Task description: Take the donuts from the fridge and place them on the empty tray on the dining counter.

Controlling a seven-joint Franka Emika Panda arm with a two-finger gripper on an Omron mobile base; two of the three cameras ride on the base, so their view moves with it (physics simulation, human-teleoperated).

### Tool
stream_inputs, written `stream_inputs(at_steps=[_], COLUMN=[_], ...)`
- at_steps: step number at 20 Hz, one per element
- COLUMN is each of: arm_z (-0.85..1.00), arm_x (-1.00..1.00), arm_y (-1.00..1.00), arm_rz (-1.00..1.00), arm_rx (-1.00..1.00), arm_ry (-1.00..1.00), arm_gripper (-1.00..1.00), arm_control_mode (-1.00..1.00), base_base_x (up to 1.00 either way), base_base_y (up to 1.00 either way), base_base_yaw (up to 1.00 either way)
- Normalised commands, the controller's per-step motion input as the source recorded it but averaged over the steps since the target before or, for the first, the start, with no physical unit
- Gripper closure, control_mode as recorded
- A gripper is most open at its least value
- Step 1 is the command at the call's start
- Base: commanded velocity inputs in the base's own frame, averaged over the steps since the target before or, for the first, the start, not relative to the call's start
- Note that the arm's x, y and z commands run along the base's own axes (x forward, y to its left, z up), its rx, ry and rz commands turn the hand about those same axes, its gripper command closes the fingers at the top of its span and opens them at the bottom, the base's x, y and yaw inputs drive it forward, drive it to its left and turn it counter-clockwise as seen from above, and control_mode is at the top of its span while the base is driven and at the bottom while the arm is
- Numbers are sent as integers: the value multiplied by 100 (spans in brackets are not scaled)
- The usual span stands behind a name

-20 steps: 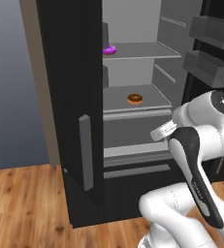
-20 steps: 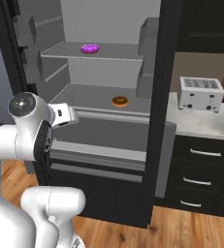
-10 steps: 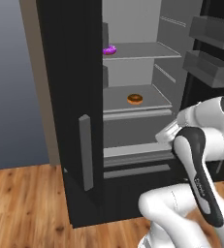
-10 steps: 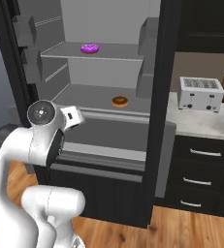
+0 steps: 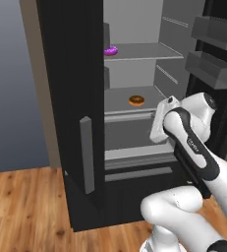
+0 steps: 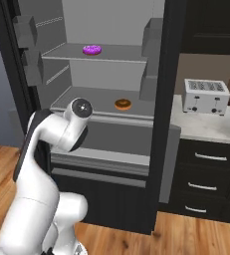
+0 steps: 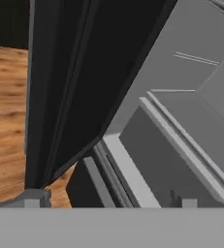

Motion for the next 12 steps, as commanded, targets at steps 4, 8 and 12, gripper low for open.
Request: stream_inputs(at_steps=[4,8,12], arm_z=[-46,-22,-5], arm_x=[86,80,78], arm_y=[69,94,100], arm_rz=[34,26,22], arm_rx=[-20,-15,-11], arm_ry=[-32,-10,0], arm_gripper=[-100,-100,-100], arm_control_mode=[-100,-100,-100], base_base_x=[0,0,0], base_base_y=[0,0,0], base_base_yaw=[0,0,0])
